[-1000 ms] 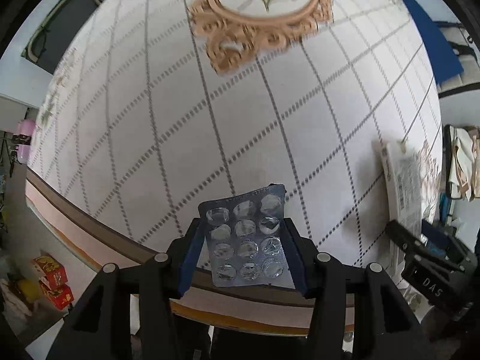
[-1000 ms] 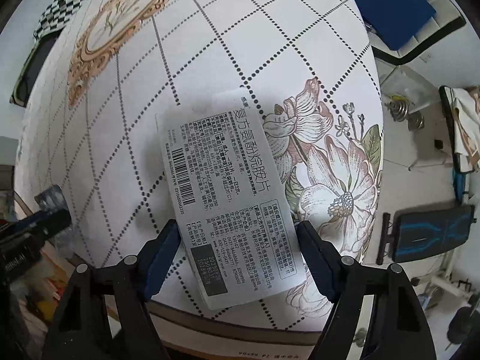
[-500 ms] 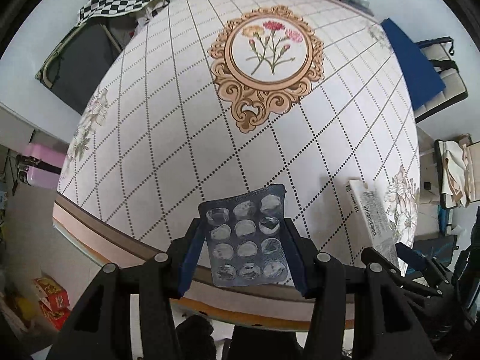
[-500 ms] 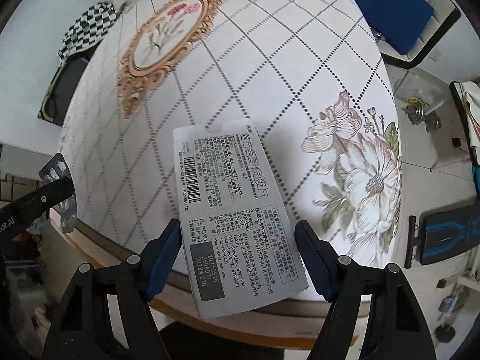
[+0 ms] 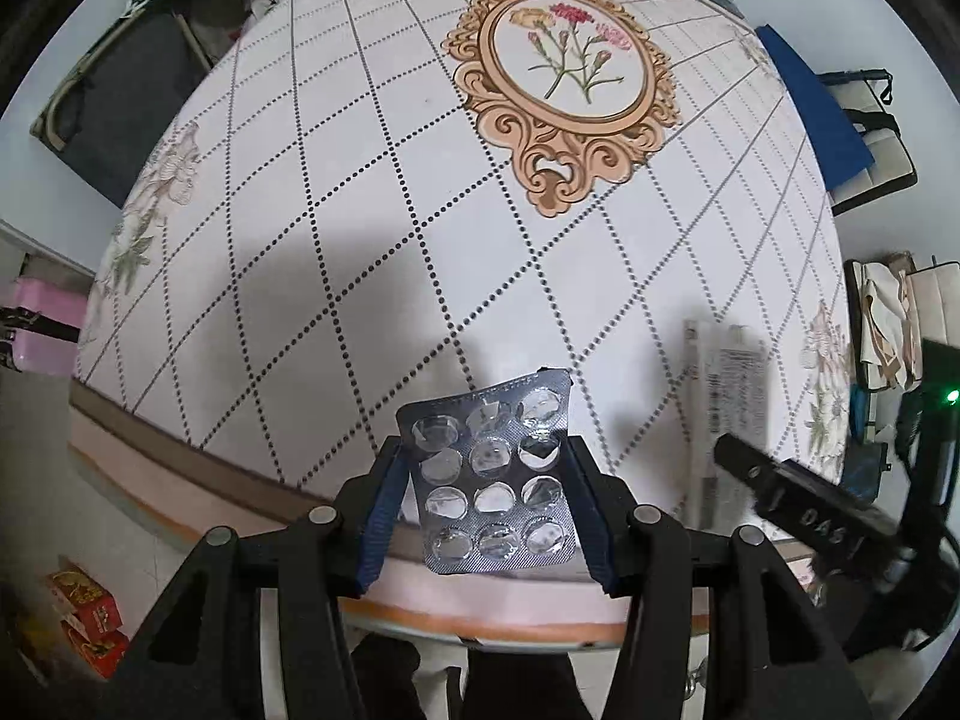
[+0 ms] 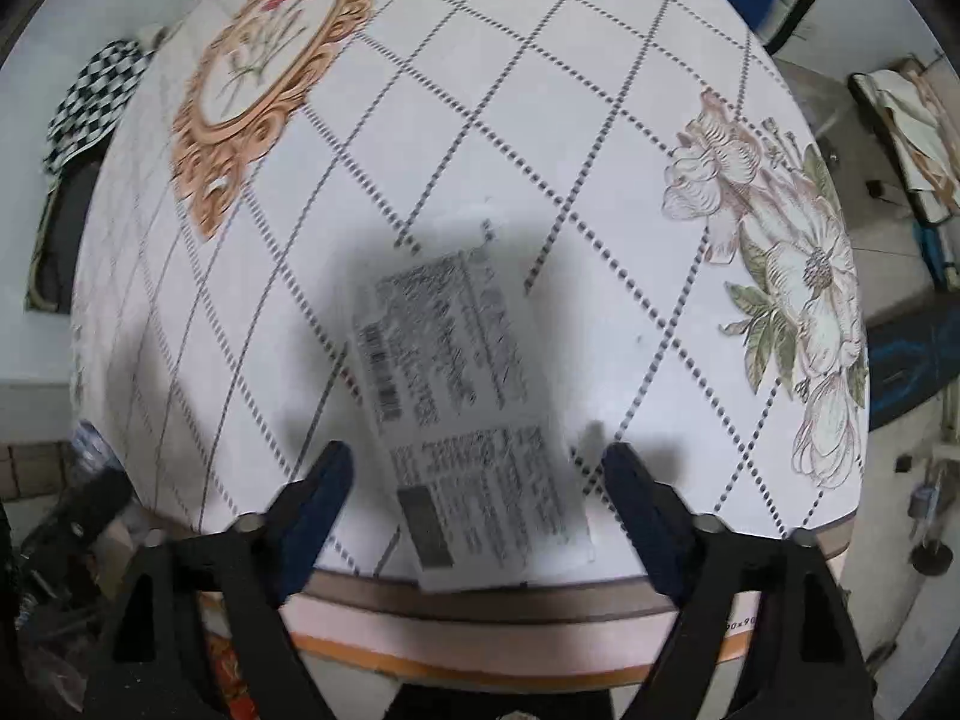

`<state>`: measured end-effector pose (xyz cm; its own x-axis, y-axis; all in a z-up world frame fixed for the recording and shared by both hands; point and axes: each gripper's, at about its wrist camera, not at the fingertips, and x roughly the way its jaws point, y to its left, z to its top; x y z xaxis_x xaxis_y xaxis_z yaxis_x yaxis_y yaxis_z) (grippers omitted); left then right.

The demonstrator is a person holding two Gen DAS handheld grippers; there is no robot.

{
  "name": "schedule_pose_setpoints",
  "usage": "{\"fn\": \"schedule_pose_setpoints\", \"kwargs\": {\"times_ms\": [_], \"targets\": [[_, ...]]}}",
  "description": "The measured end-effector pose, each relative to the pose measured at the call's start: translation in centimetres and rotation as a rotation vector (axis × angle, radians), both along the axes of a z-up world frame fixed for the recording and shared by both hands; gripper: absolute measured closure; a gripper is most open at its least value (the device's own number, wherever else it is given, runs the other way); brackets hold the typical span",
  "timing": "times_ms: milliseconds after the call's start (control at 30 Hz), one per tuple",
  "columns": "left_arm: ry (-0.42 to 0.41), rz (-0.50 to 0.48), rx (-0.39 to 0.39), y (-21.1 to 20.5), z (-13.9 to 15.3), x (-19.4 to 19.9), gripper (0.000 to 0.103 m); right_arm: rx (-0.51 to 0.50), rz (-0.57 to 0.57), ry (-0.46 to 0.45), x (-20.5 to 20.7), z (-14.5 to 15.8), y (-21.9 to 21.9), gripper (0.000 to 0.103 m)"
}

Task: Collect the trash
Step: 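Carry both items over the trash bin and open both tools to drop them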

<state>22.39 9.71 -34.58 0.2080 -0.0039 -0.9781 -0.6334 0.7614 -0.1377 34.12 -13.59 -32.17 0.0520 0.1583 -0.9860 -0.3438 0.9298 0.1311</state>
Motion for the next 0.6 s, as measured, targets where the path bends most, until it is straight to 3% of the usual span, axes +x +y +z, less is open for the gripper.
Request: {"fn": "schedule_pose_setpoints", "kwargs": {"times_ms": [100, 133, 200, 267, 300, 333, 433, 600], "targets": [[0.024, 0.014, 0.014, 0.7, -0.9, 0.2, 0.055, -0.034, 0.044, 0.011, 0.4, -1.3, 1.6, 0.012], [0.030, 0.023, 0.015, 0.8, -1.2, 0.2, 0.055, -0.054, 0.059, 0.021, 0.5, -2.0, 2.2, 0.006], [0.040, 0.050, 0.014, 1.1, -1.5, 0.1, 0.055, -0.093, 0.088, -0.028, 0.2, -2.2, 3.5, 0.006], [0.044, 0.072, 0.009, 1.2, -1.7, 0.0, 0.054, -0.155, 0.089, -0.076, -0.4, -2.4, 4.3, 0.016], [0.041, 0.080, 0.010, 1.3, -1.6, 0.0, 0.055, -0.147, 0.101, -0.095, -0.7, -2.1, 4.6, 0.026], [0.038, 0.082, 0.011, 1.3, -1.5, -0.1, 0.055, -0.133, 0.111, -0.106, -1.0, -1.8, 5.0, 0.027], [0.018, 0.073, 0.030, 1.4, -0.5, -0.6, 0.054, -0.080, 0.115, -0.069, -2.1, -1.5, 5.3, 0.027], [-0.080, 0.030, 0.035, 1.5, 2.7, -4.1, 0.054, 0.018, 0.102, -0.085, -6.6, 1.6, 3.7, 0.027]]}}
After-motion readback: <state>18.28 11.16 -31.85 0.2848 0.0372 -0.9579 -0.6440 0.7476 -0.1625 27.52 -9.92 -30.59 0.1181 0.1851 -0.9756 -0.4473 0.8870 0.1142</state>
